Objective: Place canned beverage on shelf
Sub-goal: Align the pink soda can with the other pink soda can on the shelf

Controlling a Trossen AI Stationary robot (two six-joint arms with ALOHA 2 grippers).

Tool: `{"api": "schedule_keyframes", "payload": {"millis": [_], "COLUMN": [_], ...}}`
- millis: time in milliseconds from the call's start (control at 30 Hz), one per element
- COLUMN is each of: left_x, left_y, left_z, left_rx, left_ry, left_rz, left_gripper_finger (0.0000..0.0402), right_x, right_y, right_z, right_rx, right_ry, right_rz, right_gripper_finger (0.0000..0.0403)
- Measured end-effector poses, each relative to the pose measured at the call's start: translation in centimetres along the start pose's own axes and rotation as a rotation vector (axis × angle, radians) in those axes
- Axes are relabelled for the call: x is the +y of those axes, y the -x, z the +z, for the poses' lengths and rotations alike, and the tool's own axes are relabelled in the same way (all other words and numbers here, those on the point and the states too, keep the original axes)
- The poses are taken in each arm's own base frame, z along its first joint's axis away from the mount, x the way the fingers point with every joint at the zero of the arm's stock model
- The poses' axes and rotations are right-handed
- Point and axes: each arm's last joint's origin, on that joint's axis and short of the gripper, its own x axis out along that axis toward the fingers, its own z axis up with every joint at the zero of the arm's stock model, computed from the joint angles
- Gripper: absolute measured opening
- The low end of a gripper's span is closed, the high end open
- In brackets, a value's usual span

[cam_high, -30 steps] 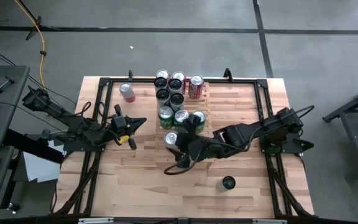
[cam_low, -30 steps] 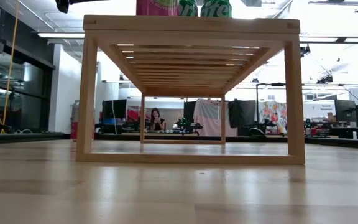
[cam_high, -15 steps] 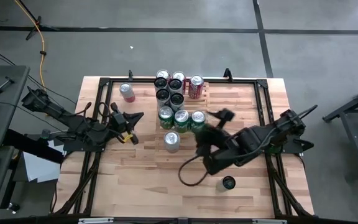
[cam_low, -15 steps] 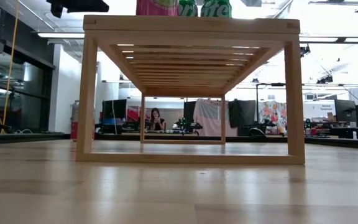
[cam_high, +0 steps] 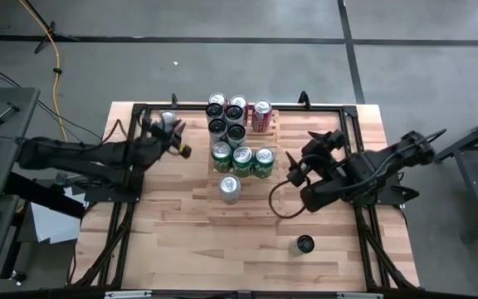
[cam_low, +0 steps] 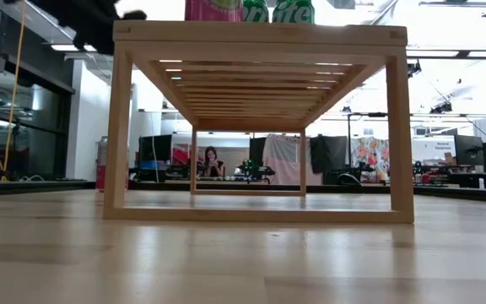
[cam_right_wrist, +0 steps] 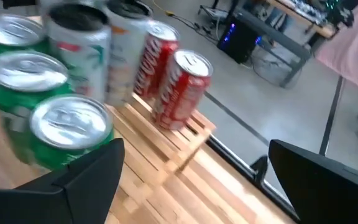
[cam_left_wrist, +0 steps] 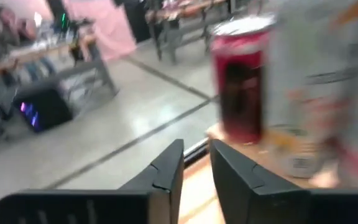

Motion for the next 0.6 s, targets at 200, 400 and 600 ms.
{"api": "schedule_keyframes", "payload": {"millis": [200, 400, 600], "left_x": [3.2, 5.4, 6.8], "left_y": [-3.2, -4.5, -5.3], "left_z": [-1.5, -2.7, -3.0], "left_rx": [0.173, 0.310, 0.352], "left_ry": [0.048, 0.152, 0.217], "left_rz": [0.092, 0.154, 0.170], "left_gripper_finger": [0.0138, 0.0228, 0.0303], "right_x": [-2.1, -2.6, -2.1], "right_y": [-0.7, -1.3, -1.5], "right_z": [-2.8, -4.7, -4.9], "right_rx": [0.023, 0.069, 0.078], "right_ry": [-0.073, -0.122, -0.140], "right_rz": [-0.026, -0.008, 0.018], "right_gripper_finger": [0.0385, 0.0385, 0.0385]}}
